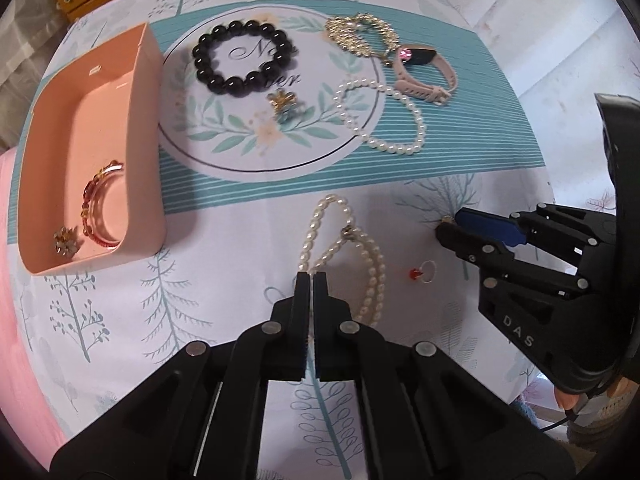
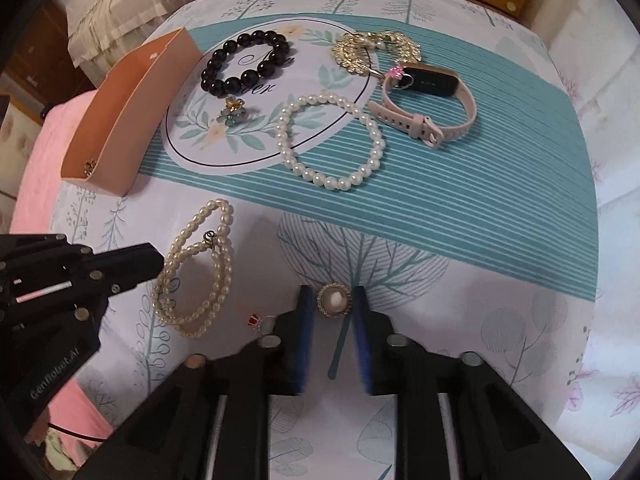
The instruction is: Organize jewelry
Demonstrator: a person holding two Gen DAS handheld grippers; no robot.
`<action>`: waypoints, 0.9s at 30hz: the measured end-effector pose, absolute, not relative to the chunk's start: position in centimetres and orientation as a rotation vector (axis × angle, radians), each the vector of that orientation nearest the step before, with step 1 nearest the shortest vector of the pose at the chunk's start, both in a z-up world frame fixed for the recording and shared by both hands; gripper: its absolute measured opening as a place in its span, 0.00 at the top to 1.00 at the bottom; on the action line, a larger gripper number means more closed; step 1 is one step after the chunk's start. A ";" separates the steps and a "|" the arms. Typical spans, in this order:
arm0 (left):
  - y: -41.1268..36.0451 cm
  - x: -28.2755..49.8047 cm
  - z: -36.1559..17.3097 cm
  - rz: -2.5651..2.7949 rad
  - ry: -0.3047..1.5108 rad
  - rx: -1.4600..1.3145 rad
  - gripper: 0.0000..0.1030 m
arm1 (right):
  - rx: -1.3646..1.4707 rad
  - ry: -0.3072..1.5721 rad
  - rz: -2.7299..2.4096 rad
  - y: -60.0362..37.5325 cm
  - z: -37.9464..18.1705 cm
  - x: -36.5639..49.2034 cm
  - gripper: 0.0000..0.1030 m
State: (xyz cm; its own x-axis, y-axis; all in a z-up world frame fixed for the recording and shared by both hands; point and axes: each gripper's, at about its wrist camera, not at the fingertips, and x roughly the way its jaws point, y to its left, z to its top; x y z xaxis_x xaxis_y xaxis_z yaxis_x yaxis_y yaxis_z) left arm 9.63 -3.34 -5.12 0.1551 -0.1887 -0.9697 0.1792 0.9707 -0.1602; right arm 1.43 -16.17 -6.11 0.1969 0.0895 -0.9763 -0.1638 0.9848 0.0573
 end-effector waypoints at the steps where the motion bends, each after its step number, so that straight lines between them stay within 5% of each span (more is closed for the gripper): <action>1: -3.1 9.7 -5.2 -0.264 1.396 -0.019 1.00 | -0.066 1.359 0.179 -16.0 -6.1 1.4 0.83; 8: -2.4 10.1 -6.1 -0.280 1.444 -0.064 0.94 | -0.048 1.348 0.191 -16.0 -5.7 1.3 0.83; 13: -3.3 10.4 -6.2 -0.312 1.425 -0.041 0.65 | -0.047 1.345 0.193 -16.5 -5.3 1.1 0.83; 27: -6.2 11.1 -6.4 -0.356 1.353 0.129 0.65 | 0.005 1.350 0.190 -17.7 -5.4 1.0 0.83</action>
